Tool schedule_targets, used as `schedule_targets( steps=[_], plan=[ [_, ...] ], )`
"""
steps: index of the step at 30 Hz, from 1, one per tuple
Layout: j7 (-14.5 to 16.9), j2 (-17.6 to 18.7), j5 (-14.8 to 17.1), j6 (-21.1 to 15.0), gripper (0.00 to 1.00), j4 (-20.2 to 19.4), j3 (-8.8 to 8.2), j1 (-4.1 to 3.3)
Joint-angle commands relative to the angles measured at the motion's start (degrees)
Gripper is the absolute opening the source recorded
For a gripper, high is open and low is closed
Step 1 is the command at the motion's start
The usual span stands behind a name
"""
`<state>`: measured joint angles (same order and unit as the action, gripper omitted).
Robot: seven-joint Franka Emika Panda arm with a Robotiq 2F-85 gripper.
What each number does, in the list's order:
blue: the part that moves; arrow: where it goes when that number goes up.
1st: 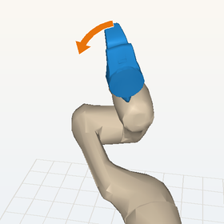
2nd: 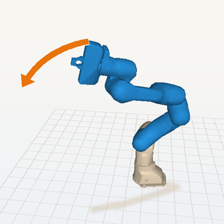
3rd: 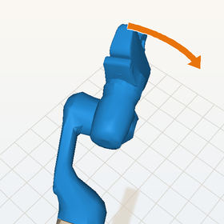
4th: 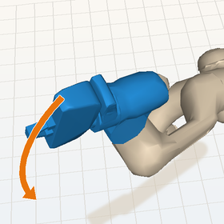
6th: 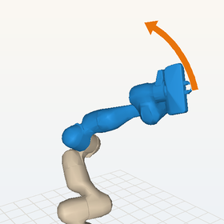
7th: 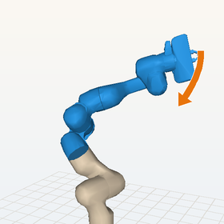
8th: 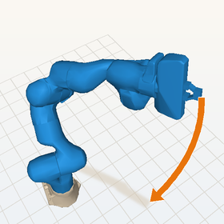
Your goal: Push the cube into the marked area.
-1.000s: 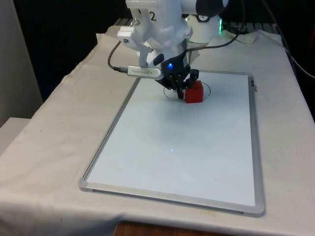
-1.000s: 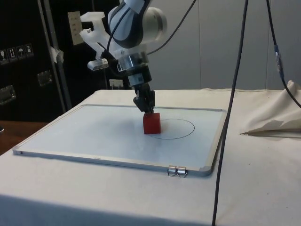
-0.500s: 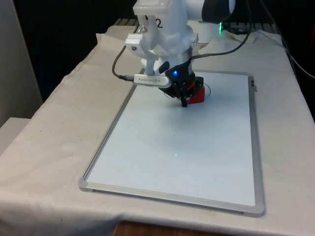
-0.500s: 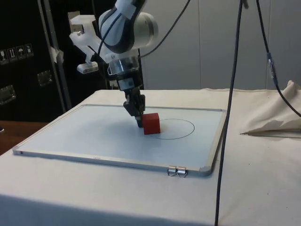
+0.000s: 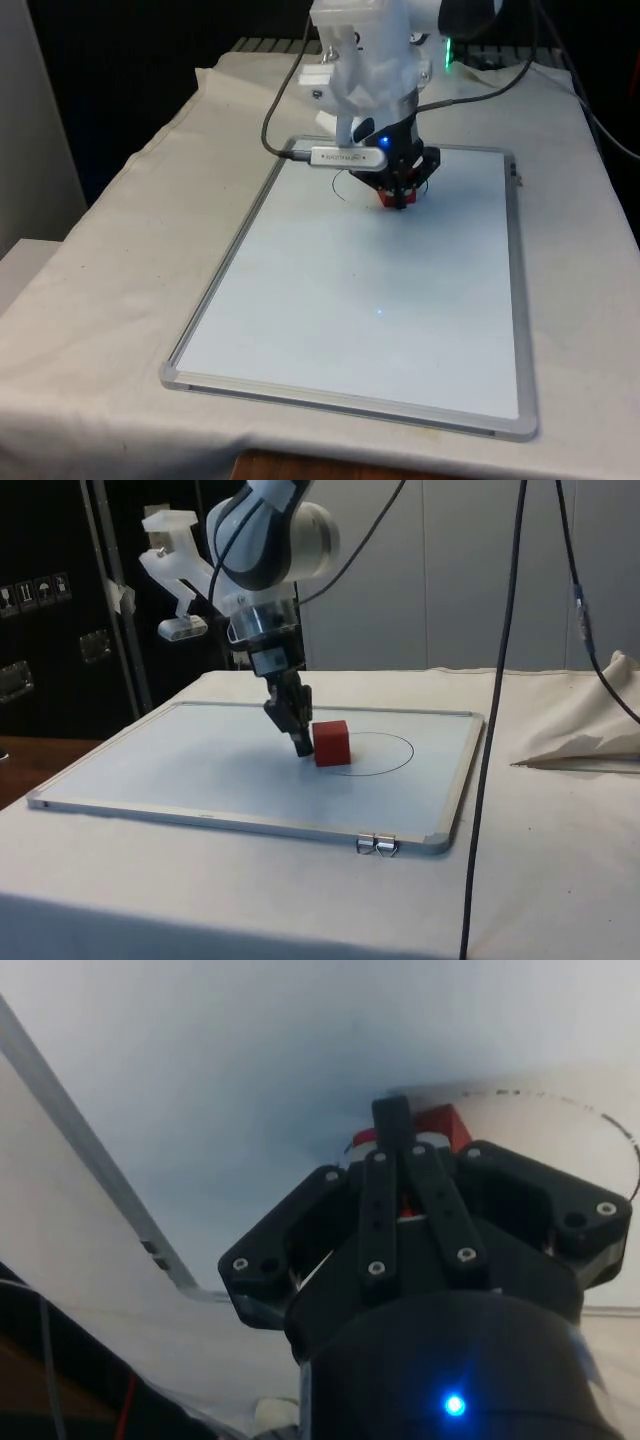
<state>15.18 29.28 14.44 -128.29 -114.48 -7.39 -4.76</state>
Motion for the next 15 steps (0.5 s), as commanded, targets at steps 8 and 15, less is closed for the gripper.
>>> schedule_targets(
  steps=[8,15],
  plan=[
    [-0.46,-2.41,-0.69,-1.15,0.0,-4.64,-0.29,-0.34],
    [-1.32,-2.52,-0.86,-0.29,0.0,-3.9,0.06,-0.74]
  ],
)
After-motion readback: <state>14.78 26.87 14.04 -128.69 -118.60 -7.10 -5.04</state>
